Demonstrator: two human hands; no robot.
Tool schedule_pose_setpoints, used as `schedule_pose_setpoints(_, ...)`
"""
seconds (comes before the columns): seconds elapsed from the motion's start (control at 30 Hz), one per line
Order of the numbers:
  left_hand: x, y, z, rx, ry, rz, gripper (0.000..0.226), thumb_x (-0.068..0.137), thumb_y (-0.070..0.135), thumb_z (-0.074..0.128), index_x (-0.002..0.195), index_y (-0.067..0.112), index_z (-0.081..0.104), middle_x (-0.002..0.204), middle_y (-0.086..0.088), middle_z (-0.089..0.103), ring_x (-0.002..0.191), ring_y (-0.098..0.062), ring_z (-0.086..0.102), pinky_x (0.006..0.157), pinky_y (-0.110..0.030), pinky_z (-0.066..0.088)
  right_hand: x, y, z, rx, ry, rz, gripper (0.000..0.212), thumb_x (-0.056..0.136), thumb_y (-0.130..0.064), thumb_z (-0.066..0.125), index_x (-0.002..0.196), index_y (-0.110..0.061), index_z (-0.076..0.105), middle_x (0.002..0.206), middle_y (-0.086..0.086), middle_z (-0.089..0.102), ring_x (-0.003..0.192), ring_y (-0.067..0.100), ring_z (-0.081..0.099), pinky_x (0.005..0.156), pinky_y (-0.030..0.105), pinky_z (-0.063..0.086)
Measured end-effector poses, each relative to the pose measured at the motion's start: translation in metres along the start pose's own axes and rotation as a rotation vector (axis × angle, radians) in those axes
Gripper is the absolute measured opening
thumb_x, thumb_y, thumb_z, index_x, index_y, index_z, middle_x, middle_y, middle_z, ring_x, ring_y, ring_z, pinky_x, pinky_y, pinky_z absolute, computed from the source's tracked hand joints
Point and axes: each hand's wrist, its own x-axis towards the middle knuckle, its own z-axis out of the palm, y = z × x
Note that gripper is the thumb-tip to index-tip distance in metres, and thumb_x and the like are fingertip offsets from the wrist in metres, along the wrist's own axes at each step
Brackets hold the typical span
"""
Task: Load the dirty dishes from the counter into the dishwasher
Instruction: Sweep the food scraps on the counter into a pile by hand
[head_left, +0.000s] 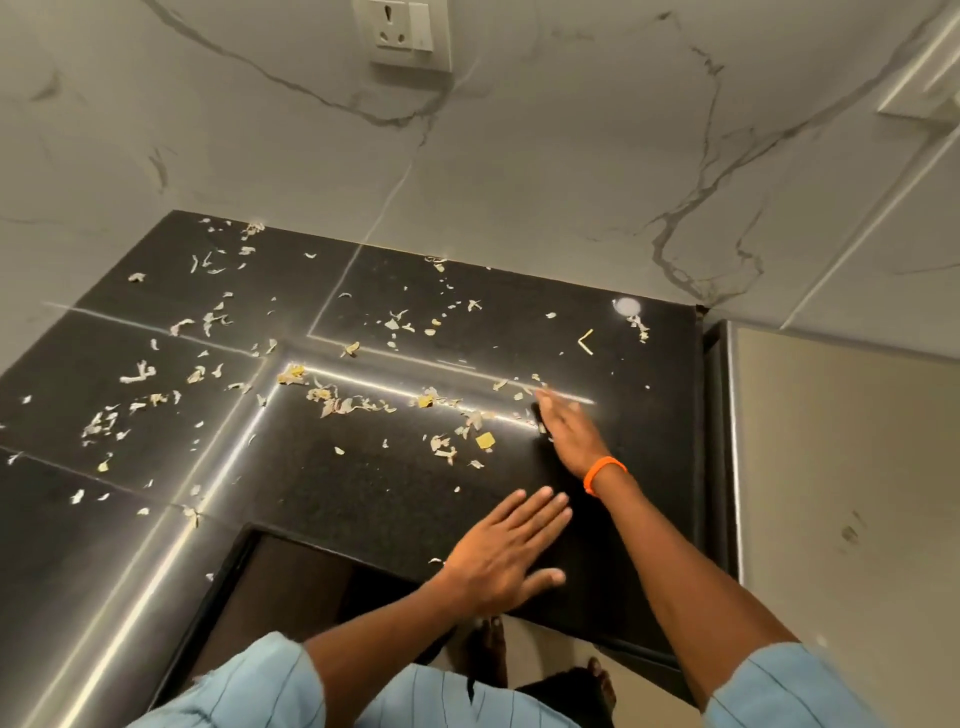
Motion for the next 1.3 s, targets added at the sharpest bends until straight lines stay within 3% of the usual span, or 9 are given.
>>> schedule_pose_setpoints(0.13, -0.006, -0.048, -0.01, 0.079, -0.014, -0.071, 0.072, 0.106, 0.063, 0.016, 0.164, 0.023, 0.005, 0.171, 0.005, -0.003, 0.156, -0.011, -0.016, 0.126, -0.04, -0.001, -0.007, -0.001, -0.002, 0.162, 0.204, 0.017, 0.051, 0.106, -0.045, 0.035, 0.149, -0.02, 0.046, 0.159, -0.004, 0.035, 0.148, 0.005, 0.025, 0.119, 0.019, 0.015)
schedule_pose_setpoints(0.3, -0.005, -0.101, -0.032, 0.116, 0.029, -0.44, 0.071, 0.106, 0.061, 0.008, 0.163, 0.019, 0.0, 0.171, 0.001, -0.004, 0.155, -0.015, -0.021, 0.127, -0.04, -0.006, -0.03, 0.055, -0.006, -0.418, 0.501, 0.138, 0.061, 0.106, -0.045, 0.029, 0.154, -0.007, 0.031, 0.163, 0.013, 0.025, 0.153, 0.027, 0.015, 0.124, 0.047, 0.013)
schedule_pose_setpoints(0.4, -0.012, -0.099, -0.037, 0.086, 0.065, -0.521, 0.072, 0.106, 0.059, 0.01, 0.163, 0.017, -0.002, 0.171, 0.0, -0.01, 0.155, -0.015, -0.021, 0.127, -0.043, -0.001, -0.043, 0.051, 0.013, -0.652, 0.482, 0.255, 0.074, 0.103, -0.056, 0.02, 0.156, -0.005, 0.022, 0.164, 0.013, 0.021, 0.153, 0.027, 0.013, 0.124, 0.05, 0.012)
schedule_pose_setpoints(0.57, -0.029, -0.044, -0.025, 0.03, 0.026, -0.257, 0.074, 0.107, 0.06, 0.018, 0.163, 0.015, 0.003, 0.171, -0.002, -0.007, 0.156, -0.016, -0.015, 0.127, -0.041, -0.002, -0.016, 0.003, 0.057, -0.609, 0.261, 0.149, 0.074, 0.102, -0.058, 0.014, 0.158, -0.009, 0.017, 0.166, 0.007, 0.013, 0.154, 0.024, 0.005, 0.123, 0.046, -0.003)
schedule_pose_setpoints(0.7, -0.054, -0.018, -0.006, 0.017, -0.057, -0.098, 0.074, 0.107, 0.061, 0.021, 0.164, 0.018, -0.001, 0.171, 0.0, -0.009, 0.156, -0.015, -0.016, 0.125, -0.038, -0.009, 0.005, -0.023, 0.055, -0.08, -0.018, -0.057, 0.057, 0.108, -0.046, 0.023, 0.158, -0.019, 0.023, 0.165, -0.005, 0.012, 0.154, 0.011, 0.005, 0.125, 0.033, -0.002)
schedule_pose_setpoints(0.77, -0.057, -0.023, -0.006, 0.062, -0.096, -0.019, 0.072, 0.107, 0.061, 0.02, 0.164, 0.021, -0.002, 0.171, 0.003, -0.008, 0.156, -0.013, -0.016, 0.124, -0.038, -0.011, 0.003, -0.015, 0.038, 0.058, 0.092, -0.03, 0.056, 0.108, -0.043, 0.029, 0.157, -0.017, 0.026, 0.164, -0.004, 0.016, 0.152, 0.008, 0.009, 0.126, 0.033, 0.005)
schedule_pose_setpoints(0.83, -0.052, -0.036, -0.012, 0.069, -0.119, 0.008, 0.07, 0.107, 0.061, 0.019, 0.164, 0.023, -0.001, 0.17, 0.005, -0.008, 0.155, -0.012, -0.018, 0.124, -0.038, -0.012, -0.007, 0.008, 0.026, -0.112, 0.222, -0.023, 0.06, 0.107, -0.045, 0.029, 0.158, -0.013, 0.024, 0.166, 0.004, 0.015, 0.153, 0.012, 0.008, 0.126, 0.038, 0.008)
schedule_pose_setpoints(1.07, -0.03, -0.117, -0.034, 0.079, -0.037, -0.324, 0.067, 0.106, 0.061, 0.011, 0.162, 0.028, -0.006, 0.17, 0.008, -0.006, 0.154, -0.01, -0.021, 0.126, -0.038, -0.006, -0.082, 0.044, 0.037, -0.678, 0.214, -0.061, 0.073, 0.103, -0.059, 0.015, 0.16, -0.014, 0.009, 0.167, 0.004, 0.002, 0.154, 0.016, -0.004, 0.126, 0.042, 0.006)
schedule_pose_setpoints(1.3, -0.052, -0.132, -0.046, 0.019, 0.217, -0.631, 0.067, 0.109, 0.053, 0.019, 0.163, 0.021, -0.003, 0.171, 0.003, -0.009, 0.156, -0.015, -0.014, 0.128, -0.041, -0.002, -0.1, 0.008, 0.094, -0.723, 0.255, 0.102, 0.086, 0.1, -0.067, 0.013, 0.158, -0.005, 0.004, 0.166, 0.015, 0.0, 0.154, 0.028, -0.006, 0.125, 0.051, 0.003)
